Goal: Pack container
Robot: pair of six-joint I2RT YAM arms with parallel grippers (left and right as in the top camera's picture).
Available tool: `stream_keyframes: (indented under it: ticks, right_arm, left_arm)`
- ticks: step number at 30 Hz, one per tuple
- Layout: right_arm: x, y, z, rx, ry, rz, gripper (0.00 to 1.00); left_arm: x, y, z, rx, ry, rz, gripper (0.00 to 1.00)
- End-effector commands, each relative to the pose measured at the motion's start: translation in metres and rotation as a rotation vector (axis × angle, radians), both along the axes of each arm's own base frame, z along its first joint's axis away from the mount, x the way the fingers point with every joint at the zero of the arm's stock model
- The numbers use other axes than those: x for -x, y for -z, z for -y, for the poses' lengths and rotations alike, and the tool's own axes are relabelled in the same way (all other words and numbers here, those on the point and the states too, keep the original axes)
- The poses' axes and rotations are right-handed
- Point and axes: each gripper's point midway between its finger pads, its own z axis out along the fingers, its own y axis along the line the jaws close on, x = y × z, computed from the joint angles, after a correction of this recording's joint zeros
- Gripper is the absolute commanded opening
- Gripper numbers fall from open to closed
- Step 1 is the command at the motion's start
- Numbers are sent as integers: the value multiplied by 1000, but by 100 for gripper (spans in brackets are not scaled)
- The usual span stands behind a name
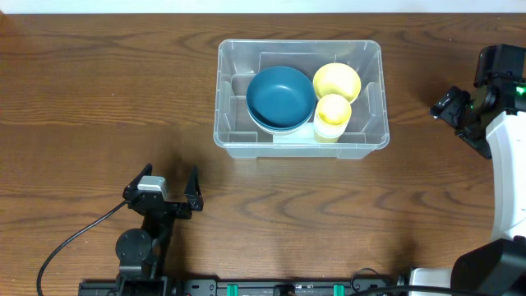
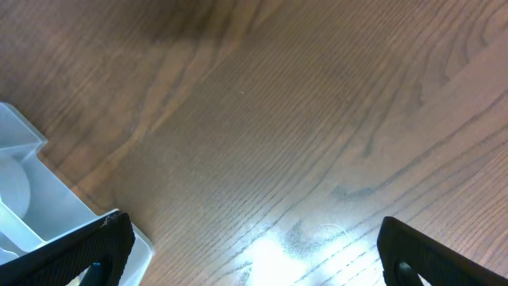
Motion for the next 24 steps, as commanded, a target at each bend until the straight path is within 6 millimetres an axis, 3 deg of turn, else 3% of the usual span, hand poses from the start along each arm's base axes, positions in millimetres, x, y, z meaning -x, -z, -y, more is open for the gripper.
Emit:
stream_keyframes:
  ticks: [1,7,12,16,24]
  right_arm:
    - [2,-29,-7,22,-10,88,99]
    - [23,-87,-50,56,-141,278,99]
    - [27,-125,-87,69,-259,584,99]
    - [39,-127,-105,61,-362,800,99]
    - [68,-92,-128,111,-557,1116,99]
  left_arm:
    - [1,15,1,1,6,-48,98]
    - [1,15,1,1,6,-48,98]
    - [1,15,1,1,6,-48,98]
    - [1,15,1,1,6,-48,98]
    - [1,15,1,1,5,-48,98]
